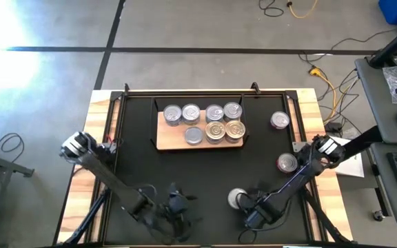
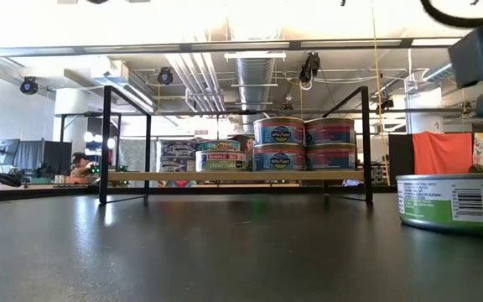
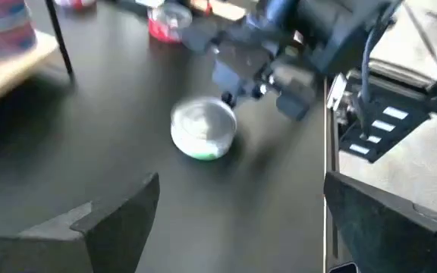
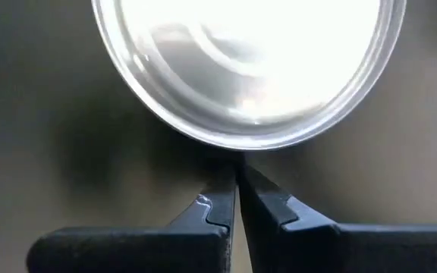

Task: Stack canned seafood by type on shelf
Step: Stack the green and white tuna can on the green and white tuna can

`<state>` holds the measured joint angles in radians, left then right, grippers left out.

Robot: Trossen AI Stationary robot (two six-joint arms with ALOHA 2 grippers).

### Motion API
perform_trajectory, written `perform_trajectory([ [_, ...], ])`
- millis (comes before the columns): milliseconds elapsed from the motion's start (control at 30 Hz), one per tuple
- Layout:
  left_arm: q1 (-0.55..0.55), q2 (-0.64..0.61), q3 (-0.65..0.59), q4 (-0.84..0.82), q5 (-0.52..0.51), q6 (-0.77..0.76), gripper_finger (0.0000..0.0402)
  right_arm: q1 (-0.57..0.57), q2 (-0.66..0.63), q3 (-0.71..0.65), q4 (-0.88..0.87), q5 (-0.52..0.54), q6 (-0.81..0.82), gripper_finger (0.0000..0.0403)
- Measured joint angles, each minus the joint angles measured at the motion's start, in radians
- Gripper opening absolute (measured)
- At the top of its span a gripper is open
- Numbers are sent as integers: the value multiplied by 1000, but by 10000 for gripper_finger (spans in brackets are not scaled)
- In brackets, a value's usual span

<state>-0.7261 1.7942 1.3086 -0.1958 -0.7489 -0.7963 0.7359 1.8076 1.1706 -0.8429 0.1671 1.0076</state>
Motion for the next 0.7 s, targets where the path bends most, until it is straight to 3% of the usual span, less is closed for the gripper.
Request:
perform_trajectory([
  [233,30,180,143,-221,20,-321,357,-22,1,-8,359,31,-207,13],
  [433,45,241,144,-187,106,-429,357,27,-57,-5,418,62,-394,13],
  [567,48,245,143,-188,115,-432,357,58,-130,-65,432,104,-315,19],
  [700,80,223,143,-188,195,-428,357,127,-173,-154,545,222,-95,67],
])
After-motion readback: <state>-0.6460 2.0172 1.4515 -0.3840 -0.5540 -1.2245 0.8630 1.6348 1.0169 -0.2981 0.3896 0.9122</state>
